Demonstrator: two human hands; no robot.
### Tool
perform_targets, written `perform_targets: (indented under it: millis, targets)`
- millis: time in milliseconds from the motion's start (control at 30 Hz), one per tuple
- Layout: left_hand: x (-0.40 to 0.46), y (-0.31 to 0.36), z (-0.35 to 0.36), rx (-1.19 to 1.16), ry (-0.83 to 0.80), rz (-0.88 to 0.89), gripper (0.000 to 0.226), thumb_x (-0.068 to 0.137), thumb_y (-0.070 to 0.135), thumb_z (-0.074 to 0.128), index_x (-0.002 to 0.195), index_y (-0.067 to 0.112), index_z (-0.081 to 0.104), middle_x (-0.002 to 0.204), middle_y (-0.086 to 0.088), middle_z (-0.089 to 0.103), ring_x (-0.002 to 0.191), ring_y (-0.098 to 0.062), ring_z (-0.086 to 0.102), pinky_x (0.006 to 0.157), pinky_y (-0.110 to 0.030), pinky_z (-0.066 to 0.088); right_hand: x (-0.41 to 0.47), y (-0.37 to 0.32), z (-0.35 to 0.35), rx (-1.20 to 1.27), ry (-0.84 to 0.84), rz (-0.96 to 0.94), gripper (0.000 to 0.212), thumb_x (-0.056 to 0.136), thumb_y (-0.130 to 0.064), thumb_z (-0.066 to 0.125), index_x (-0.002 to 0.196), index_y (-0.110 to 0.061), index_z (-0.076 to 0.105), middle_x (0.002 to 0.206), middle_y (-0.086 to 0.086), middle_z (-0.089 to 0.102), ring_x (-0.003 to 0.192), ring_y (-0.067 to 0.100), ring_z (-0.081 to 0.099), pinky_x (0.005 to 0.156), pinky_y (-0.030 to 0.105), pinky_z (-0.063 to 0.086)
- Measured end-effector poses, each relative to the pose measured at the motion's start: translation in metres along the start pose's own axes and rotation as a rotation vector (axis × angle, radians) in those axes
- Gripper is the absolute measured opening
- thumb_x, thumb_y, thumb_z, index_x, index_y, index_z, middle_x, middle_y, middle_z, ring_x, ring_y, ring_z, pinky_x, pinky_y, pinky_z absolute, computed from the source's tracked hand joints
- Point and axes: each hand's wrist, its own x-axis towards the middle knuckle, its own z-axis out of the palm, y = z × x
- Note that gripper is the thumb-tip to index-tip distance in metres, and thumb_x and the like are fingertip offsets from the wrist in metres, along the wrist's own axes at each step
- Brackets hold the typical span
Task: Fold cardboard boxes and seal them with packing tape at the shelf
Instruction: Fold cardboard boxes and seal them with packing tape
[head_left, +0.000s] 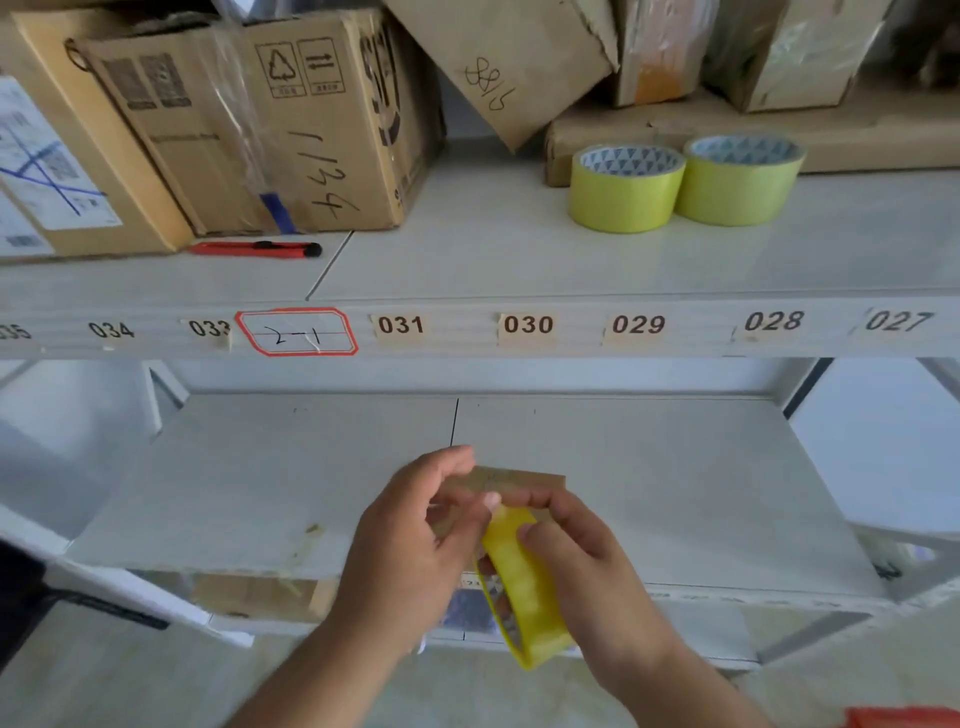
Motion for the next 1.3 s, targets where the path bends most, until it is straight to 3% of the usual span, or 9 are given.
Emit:
perform_targets:
  millis: [67,200,333,400,500,567,767,1067,1300]
  targets:
    - [0.0,0.004,-0.007,-0.041,0.038,-0.01,0.034,0.089,0.035,0.077,0.116,0.048,0.061,0.115,0.027,0.067,0.1,-0.005,0.071,0.083,-0.025,0.06,-0.003,-0.002,-0.002,-0.012,0.026,0.01,0.018,0.1,-0.007,0.057,0.11,-0.015,0.069,0.09,0.015,0.077,0.08,0.028,0.076,0.059,0.034,0.058]
    - [-0.002,0.006,-0.023,0.08,0.134,0.152,0.024,0.096,0.04,0.07,0.12,0.037,0.065,0.108,0.019,0.064,0.101,-0.006,0.068,0.087,-0.014,0.052,-0.007,-0.005,-0.003,-0.086,0.055,0.017,0.026,0.103,-0.001,0.048,0.114,-0.016,0.067,0.088,0.016,0.077,0.076,0.026,0.076,0.056,0.03,0.056]
    - [-0.001,0.012,-0.025,0.361,-0.012,0.33,0.032,0.096,0.043,0.058,0.121,0.031,0.073,0.125,0.025,0.06,0.117,0.001,0.059,0.1,-0.013,0.042,-0.009,-0.008,0.004,-0.093,0.052,0.019,0.024,0.104,-0.002,0.049,0.115,-0.015,0.066,0.088,0.016,0.077,0.077,0.025,0.076,0.057,0.03,0.057]
    - [-0.001,0.015,-0.023,0.456,-0.023,0.376,0.03,0.096,0.04,0.061,0.121,0.03,0.074,0.126,0.022,0.061,0.116,-0.004,0.059,0.099,-0.022,0.047,-0.01,-0.009,0.006,-0.074,0.041,0.009,0.018,0.1,-0.01,0.057,0.115,-0.015,0.066,0.089,0.018,0.077,0.078,0.026,0.076,0.058,0.031,0.057]
    - [-0.004,0.02,-0.018,0.557,0.034,0.458,0.025,0.094,0.032,0.067,0.116,0.025,0.077,0.12,0.014,0.065,0.106,-0.014,0.063,0.089,-0.037,0.054,-0.011,-0.009,0.007,-0.052,0.024,0.004,0.035,0.083,-0.022,0.057,0.116,-0.014,0.065,0.091,0.023,0.076,0.081,0.031,0.075,0.059,0.032,0.058]
    - [-0.006,0.021,-0.014,0.613,0.053,0.497,0.023,0.093,0.03,0.068,0.112,0.023,0.077,0.117,0.012,0.067,0.102,-0.017,0.063,0.084,-0.04,0.055,-0.011,-0.009,0.005,-0.046,0.011,-0.01,0.026,0.092,-0.017,0.058,0.117,-0.013,0.065,0.09,0.023,0.075,0.079,0.029,0.075,0.058,0.031,0.057]
    - [0.0,0.023,-0.007,0.628,-0.006,0.388,0.031,0.093,0.037,0.064,0.117,0.022,0.076,0.117,0.013,0.068,0.102,-0.016,0.063,0.085,-0.04,0.057,-0.011,-0.008,0.001,-0.014,-0.022,-0.008,0.036,0.081,-0.023,0.055,0.114,-0.015,0.066,0.092,0.026,0.074,0.077,0.031,0.072,0.06,0.037,0.057]
    - [0.004,0.031,-0.002,0.567,-0.103,0.233,0.037,0.093,0.05,0.059,0.118,0.029,0.075,0.113,0.018,0.07,0.103,-0.007,0.062,0.087,-0.031,0.055,-0.012,-0.012,-0.003,-0.024,-0.048,-0.002,0.024,0.085,-0.025,0.053,0.102,-0.029,0.07,0.09,0.025,0.074,0.068,0.031,0.067,0.063,0.037,0.055]
    - [0.006,0.028,-0.002,0.412,-0.223,0.036,0.039,0.094,0.059,0.056,0.127,0.042,0.066,0.103,0.037,0.057,0.107,0.006,0.056,0.091,-0.018,0.047,-0.012,-0.013,-0.009,-0.002,-0.038,0.006,0.025,0.084,-0.024,0.054,0.103,-0.028,0.07,0.092,0.025,0.074,0.078,0.037,0.071,0.066,0.041,0.058]
